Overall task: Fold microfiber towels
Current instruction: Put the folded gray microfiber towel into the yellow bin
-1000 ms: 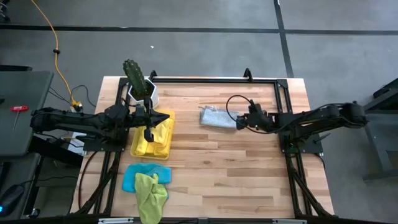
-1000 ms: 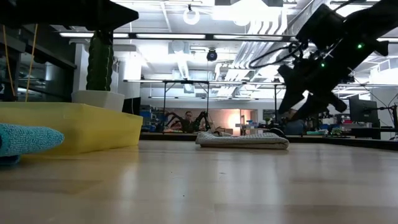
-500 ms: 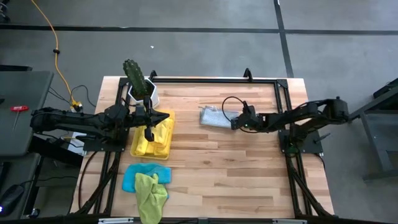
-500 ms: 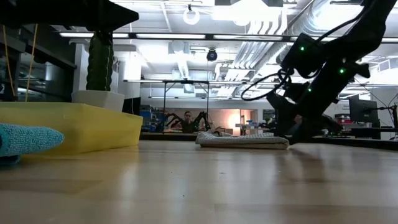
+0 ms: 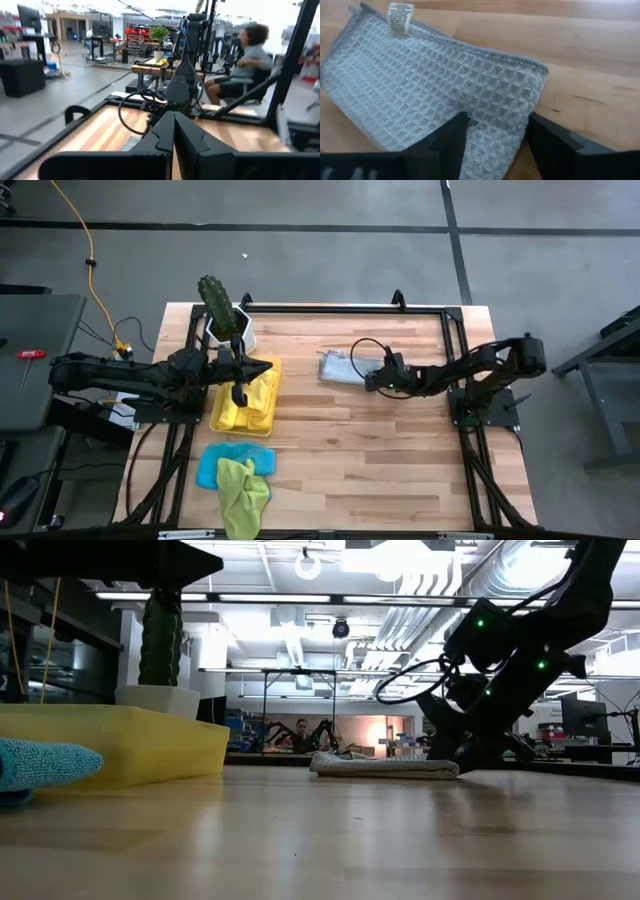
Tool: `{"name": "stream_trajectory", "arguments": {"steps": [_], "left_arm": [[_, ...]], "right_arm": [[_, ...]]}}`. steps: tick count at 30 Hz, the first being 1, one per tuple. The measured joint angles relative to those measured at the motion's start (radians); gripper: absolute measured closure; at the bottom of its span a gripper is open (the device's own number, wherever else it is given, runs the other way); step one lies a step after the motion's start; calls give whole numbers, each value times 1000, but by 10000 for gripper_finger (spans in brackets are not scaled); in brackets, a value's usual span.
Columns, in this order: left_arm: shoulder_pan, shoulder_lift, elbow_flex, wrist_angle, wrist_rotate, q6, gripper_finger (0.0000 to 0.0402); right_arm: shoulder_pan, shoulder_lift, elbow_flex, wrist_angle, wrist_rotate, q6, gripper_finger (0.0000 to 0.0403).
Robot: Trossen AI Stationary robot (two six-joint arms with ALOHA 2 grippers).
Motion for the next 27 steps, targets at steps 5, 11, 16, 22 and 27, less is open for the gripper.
{"name": "stream_trajectory", "arguments": {"steps": [5, 11, 16, 22, 27], "left_arm": [[-19, -21, 45, -5, 16, -125, 401], [-133, -73, 77, -12, 71, -102, 401], [-265, -118, 90, -9, 20, -20, 401], [-441, -154, 91, 4, -172, 137, 401], [-552, -157, 91, 4, -377, 223, 401]], "right_arm": [[3, -15, -3, 3, 16, -89, 309], [45, -73, 31, 62, 26, -238, 383], [90, -117, 165, -5, 36, -420, 396], [153, -109, 475, -279, -3, -637, 399], [216, -50, 787, -564, -126, -792, 400]]}}
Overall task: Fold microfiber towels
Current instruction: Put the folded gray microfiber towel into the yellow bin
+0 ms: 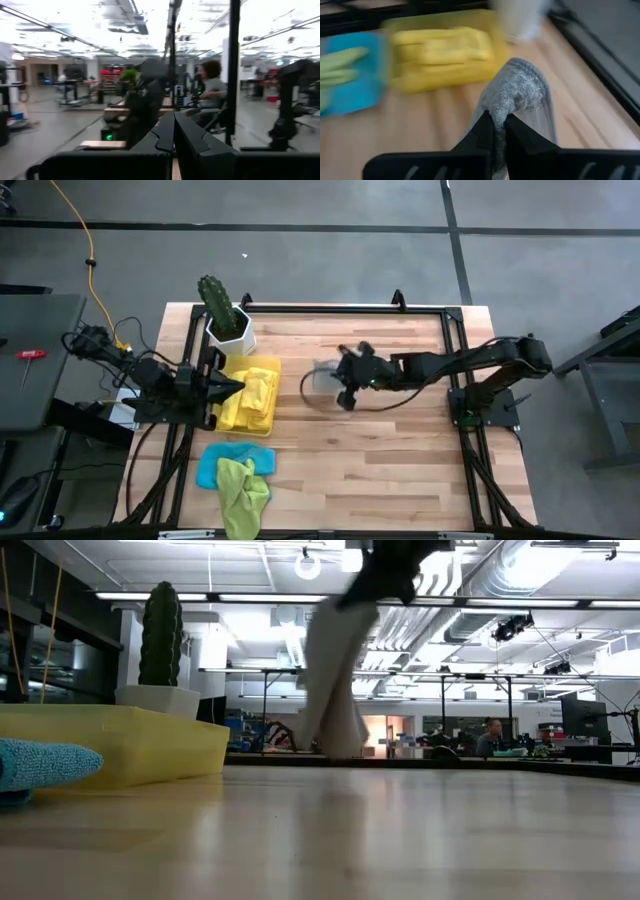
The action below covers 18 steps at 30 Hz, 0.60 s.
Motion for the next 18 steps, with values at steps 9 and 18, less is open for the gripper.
{"name": "stream_trajectory", "arguments": {"steps": [9, 18], "left_arm": [[-92, -2, -1, 39, -142, 76, 401], [-111, -2, -1, 48, -142, 100, 401]], "right_arm": [[88, 242, 496, -328, -393, -225, 402], [114, 578, 922, -415, -733, -475, 402]]}}
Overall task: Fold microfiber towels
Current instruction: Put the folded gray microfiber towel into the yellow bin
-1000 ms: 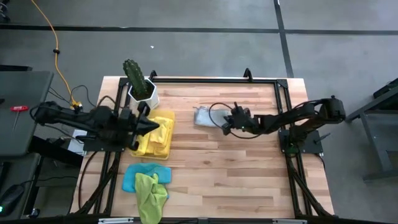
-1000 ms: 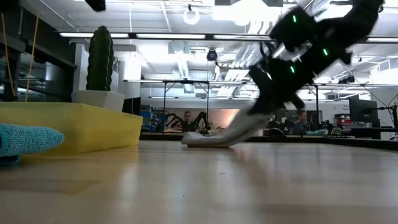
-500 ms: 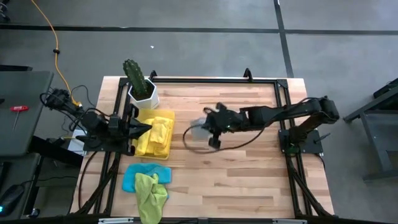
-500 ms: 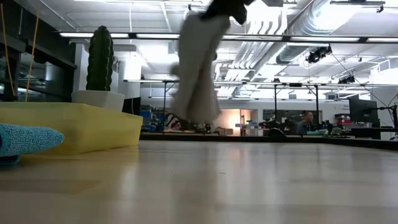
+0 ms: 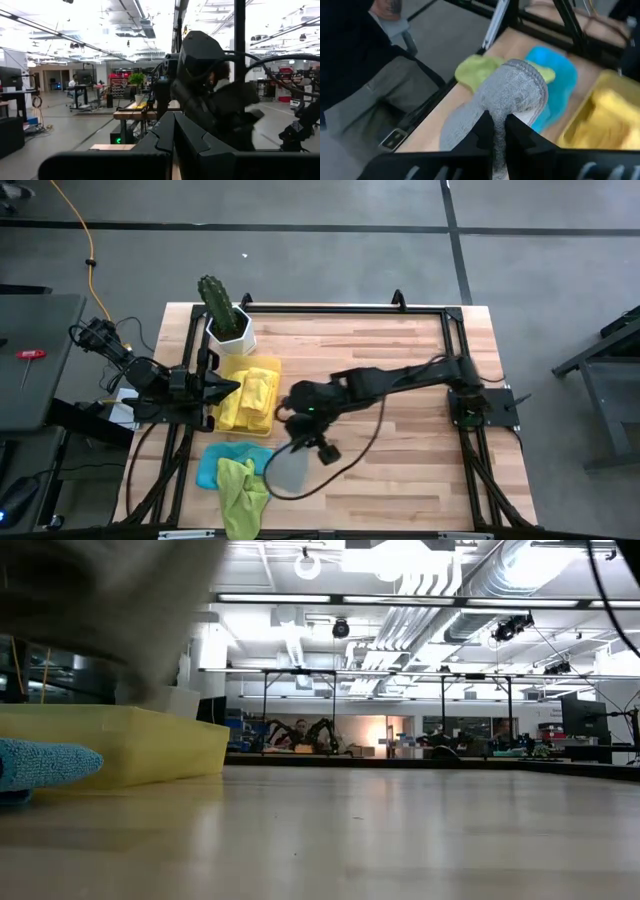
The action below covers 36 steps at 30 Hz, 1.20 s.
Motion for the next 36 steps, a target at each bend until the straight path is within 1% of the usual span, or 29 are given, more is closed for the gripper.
{"name": "stream_trajectory", "arguments": {"steps": [5, 6, 8, 11, 16, 18, 20, 25, 26, 28, 31, 36], "left_arm": [[0, 0, 0, 0, 0, -2, 401], [0, 0, 0, 0, 0, -5, 401], [0, 0, 0, -1, 0, -11, 401], [0, 0, -1, -1, 0, -13, 401], [0, 1, -1, -3, 3, -14, 401], [0, 1, -1, -3, 3, -13, 401], [0, 1, -1, -2, 4, -14, 401], [0, 0, -1, -1, 4, -12, 401], [0, 1, -1, -1, 4, -12, 401], [0, 0, -1, -1, 4, -12, 401], [0, 0, -1, 0, 4, -11, 401], [0, 1, -1, 0, 4, -11, 401]], "right_arm": [[-18, 170, 214, -3, -73, -88, 402], [-23, 193, 228, 20, -79, -105, 402], [-37, 198, 180, 119, -76, -129, 402], [-72, 201, 137, 161, -66, -152, 402], [-137, 201, 74, 198, 85, -145, 402], [-157, 201, 34, 241, 106, -151, 402], [-180, 201, -10, 303, 106, -164, 402], [-225, 202, -147, 541, 112, -214, 402], [-232, 201, -169, 589, 128, -224, 402], [-244, 201, -196, 659, 198, -246, 402], [-265, 201, -204, 665, 299, -249, 402], [-304, 201, -204, 667, 366, -241, 402]]}}
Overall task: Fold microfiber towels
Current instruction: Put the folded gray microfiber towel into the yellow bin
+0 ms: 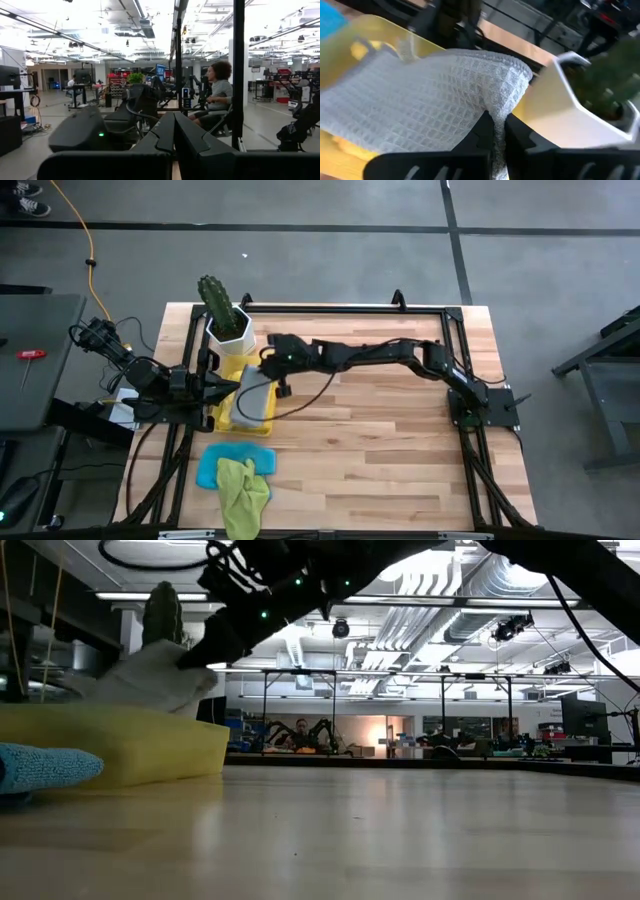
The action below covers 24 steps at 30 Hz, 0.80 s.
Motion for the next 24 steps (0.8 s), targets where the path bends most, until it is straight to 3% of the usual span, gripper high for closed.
{"name": "stream_trajectory", "arguments": {"steps": [8, 13, 19, 24], "left_arm": [[0, 0, 0, 1, 0, -2, 401], [0, 0, 0, 2, 0, -2, 401], [0, 0, 0, 2, 0, -2, 401], [0, 0, 0, 2, 0, -2, 401]], "right_arm": [[-28, 41, 0, -38, -20, 70, 400], [-30, 62, 0, -34, -21, 72, 375], [-29, 62, 3, -37, 72, 99, 332], [-31, 58, 8, -18, 146, 115, 267]]}}
